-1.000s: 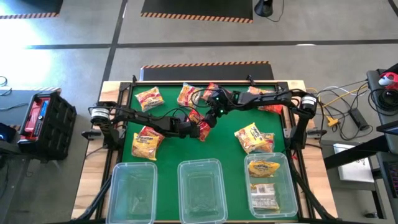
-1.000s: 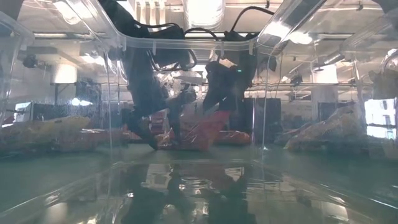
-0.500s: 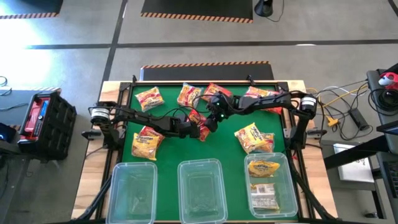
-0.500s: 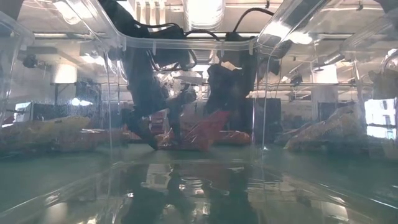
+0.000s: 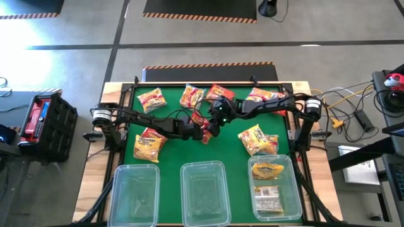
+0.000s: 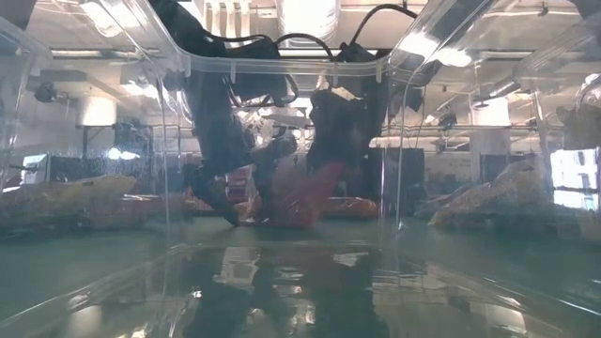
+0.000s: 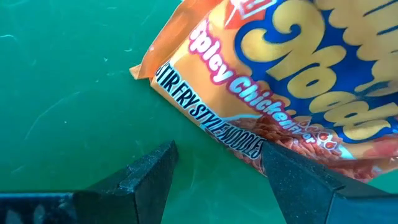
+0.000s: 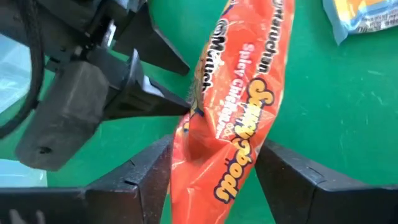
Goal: Sort Maruchan noodles
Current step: Put the orange noodle pack into the middle transparent bin
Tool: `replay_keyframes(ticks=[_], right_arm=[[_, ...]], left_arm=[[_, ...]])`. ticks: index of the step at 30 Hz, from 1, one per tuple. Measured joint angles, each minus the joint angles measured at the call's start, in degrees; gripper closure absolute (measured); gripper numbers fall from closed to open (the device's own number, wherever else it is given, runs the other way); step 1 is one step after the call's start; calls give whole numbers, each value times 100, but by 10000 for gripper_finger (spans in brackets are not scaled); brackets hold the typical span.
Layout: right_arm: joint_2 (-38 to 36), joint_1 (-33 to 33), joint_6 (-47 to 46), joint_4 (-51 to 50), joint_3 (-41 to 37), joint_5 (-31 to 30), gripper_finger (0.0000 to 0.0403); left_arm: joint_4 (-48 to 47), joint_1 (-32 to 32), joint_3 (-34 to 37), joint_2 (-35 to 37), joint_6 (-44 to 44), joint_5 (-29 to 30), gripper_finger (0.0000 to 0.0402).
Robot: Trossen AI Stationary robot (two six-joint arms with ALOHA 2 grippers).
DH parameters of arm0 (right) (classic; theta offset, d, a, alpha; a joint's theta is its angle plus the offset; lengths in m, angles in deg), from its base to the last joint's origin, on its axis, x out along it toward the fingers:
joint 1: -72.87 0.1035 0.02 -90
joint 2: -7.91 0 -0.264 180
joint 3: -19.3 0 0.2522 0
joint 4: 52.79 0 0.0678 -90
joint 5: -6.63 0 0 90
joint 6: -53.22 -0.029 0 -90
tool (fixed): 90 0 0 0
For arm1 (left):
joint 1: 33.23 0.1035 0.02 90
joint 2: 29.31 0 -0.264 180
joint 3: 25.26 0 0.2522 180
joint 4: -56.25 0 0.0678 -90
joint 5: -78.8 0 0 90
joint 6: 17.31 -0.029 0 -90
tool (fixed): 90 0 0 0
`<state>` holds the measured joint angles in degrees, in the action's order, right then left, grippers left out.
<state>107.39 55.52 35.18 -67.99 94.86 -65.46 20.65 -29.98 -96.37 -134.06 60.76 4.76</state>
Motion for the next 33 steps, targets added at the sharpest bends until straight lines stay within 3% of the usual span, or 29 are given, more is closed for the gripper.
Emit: replay_keyframes(ticks=[16, 25, 33], right_arm=[[2, -17, -2, 36, 0, 4, 345], [-63, -28, 1, -78, 19, 5, 369], [-400, -70, 363, -710, 393, 1, 369]], left_arm=[[98, -18, 28, 274, -509, -61, 170], [161, -119, 26, 1150, -828, 135, 170], [-896, -259, 26, 1967, -861, 736, 170]])
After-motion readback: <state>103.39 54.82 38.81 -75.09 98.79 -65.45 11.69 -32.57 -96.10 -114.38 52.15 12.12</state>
